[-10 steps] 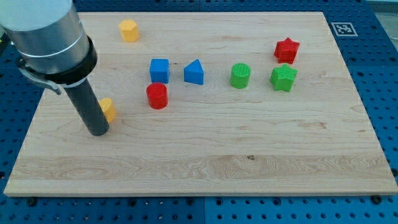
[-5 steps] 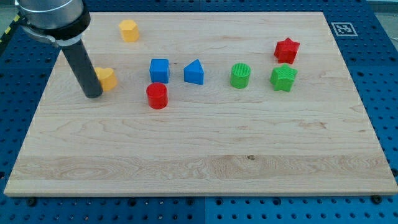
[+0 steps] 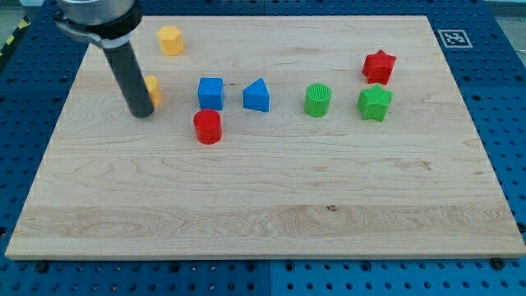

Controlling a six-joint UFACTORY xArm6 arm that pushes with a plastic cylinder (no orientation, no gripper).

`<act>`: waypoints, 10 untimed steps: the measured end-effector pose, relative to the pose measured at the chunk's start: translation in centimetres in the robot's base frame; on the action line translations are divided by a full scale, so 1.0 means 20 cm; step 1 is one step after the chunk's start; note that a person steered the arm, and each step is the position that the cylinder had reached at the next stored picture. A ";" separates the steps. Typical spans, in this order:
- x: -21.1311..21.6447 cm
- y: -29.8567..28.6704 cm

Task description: Slide the heart left to the hexagon

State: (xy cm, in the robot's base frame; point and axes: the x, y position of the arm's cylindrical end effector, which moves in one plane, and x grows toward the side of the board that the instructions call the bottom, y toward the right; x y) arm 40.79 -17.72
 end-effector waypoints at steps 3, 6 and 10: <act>-0.28 0.07; -0.39 0.06; -0.40 -0.08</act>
State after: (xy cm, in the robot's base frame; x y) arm 32.87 -19.36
